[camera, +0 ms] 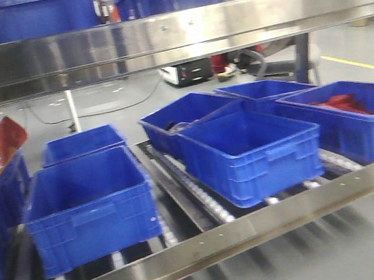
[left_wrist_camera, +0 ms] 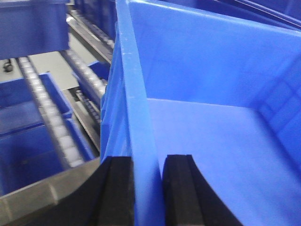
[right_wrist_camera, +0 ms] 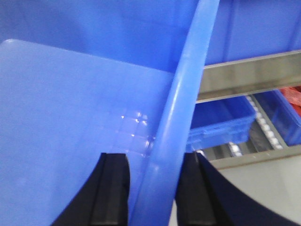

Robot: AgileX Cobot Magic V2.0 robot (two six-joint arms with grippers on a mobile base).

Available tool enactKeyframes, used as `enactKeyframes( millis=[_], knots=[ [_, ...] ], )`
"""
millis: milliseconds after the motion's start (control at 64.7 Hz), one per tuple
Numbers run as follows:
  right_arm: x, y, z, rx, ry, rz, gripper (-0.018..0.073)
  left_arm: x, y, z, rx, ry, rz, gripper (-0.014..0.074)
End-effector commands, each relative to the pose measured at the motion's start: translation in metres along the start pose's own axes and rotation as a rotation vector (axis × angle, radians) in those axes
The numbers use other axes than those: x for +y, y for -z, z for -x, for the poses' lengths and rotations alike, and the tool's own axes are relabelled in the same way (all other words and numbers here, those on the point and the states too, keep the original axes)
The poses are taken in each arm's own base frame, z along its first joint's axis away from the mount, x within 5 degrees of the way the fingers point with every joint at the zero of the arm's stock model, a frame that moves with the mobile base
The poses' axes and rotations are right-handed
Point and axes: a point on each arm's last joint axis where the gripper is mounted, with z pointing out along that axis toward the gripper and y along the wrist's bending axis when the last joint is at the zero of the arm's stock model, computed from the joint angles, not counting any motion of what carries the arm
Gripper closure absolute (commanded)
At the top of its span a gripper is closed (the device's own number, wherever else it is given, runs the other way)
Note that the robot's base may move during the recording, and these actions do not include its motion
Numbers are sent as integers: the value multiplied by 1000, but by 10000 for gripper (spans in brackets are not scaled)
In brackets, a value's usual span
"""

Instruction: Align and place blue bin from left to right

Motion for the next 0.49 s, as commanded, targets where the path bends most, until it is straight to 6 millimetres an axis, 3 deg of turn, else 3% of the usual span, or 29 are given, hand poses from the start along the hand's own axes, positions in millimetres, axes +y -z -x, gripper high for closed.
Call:
enactKeyframes(
  millis=[0,479],
  knots=[
    [6,10,12,-124,-37,50,628,-16,22,17,-139,39,-112,708],
    [6,10,12,-124,-37,50,628,-16,22,17,-139,39,-112,708]
  ],
)
